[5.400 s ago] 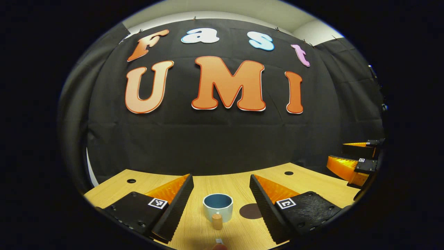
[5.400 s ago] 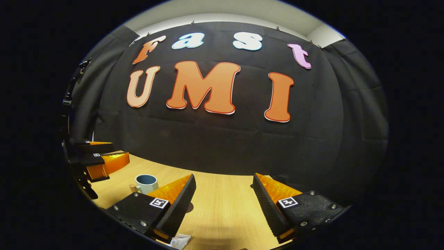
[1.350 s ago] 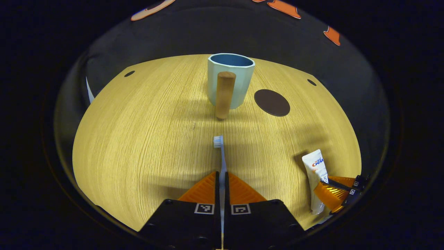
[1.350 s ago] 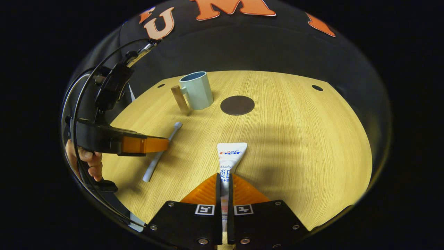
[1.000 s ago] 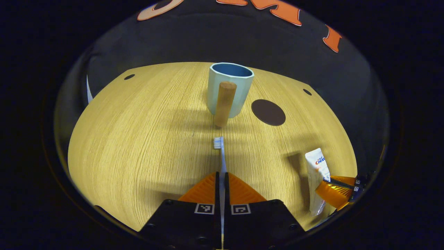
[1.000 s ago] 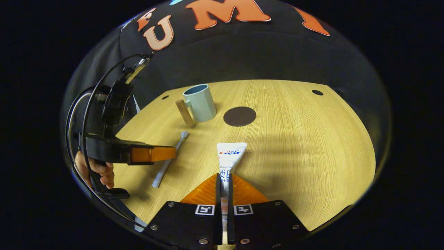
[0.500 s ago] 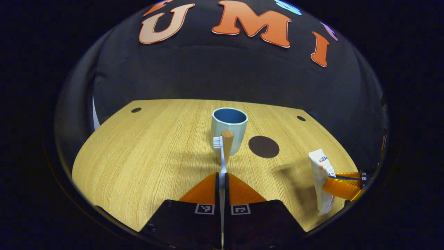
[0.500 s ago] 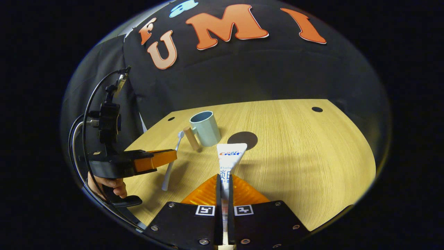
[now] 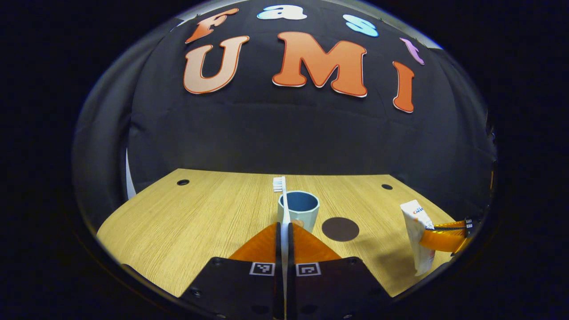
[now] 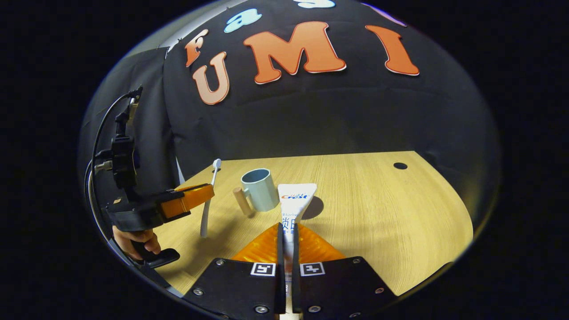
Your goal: Put the toothbrush and toothpaste on the desktop into the cup, then pick up the cup and place it on the coaster on the desktop.
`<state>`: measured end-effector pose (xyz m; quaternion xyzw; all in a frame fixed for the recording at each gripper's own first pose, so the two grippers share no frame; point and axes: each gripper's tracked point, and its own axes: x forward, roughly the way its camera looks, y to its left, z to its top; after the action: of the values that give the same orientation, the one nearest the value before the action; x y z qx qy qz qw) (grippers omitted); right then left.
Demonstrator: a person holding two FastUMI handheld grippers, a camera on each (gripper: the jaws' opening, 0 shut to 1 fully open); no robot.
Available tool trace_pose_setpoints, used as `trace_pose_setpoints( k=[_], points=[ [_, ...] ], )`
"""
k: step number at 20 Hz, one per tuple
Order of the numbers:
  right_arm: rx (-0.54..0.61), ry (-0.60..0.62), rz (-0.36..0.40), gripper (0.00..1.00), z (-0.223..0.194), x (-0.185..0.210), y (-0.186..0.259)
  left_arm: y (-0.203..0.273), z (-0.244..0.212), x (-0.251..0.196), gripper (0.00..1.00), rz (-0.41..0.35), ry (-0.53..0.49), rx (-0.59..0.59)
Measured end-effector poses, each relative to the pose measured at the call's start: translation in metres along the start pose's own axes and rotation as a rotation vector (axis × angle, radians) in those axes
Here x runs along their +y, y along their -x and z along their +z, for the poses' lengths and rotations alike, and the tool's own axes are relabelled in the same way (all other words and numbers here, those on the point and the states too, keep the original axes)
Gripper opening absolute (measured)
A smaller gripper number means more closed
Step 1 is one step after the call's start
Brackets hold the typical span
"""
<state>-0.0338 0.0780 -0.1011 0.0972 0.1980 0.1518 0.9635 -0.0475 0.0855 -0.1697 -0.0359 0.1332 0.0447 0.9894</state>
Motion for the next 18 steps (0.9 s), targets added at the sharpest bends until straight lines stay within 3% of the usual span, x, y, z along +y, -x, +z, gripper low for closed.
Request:
trace_pose_setpoints(
  k=[2,8,11,18],
  points=[
    [-0.027,0.001,-0.007,0.06,0.008,-0.004,0.001,0.000,0.007,0.015,0.02,0.012,0.004,-0.047],
    [-0.090,0.041,-0.030,0.06,0.028,-0.014,-0.008,-0.025,0.083,0.025,0.02,0.047,-0.009,-0.208],
    [-0.106,0.049,-0.042,0.05,0.030,-0.018,-0.013,-0.053,0.093,0.019,0.02,0.041,0.037,-0.243],
    [-0.133,0.024,-0.046,0.06,0.039,-0.027,-0.025,-0.098,0.111,0.002,0.02,0.013,0.038,-0.320]
  ],
)
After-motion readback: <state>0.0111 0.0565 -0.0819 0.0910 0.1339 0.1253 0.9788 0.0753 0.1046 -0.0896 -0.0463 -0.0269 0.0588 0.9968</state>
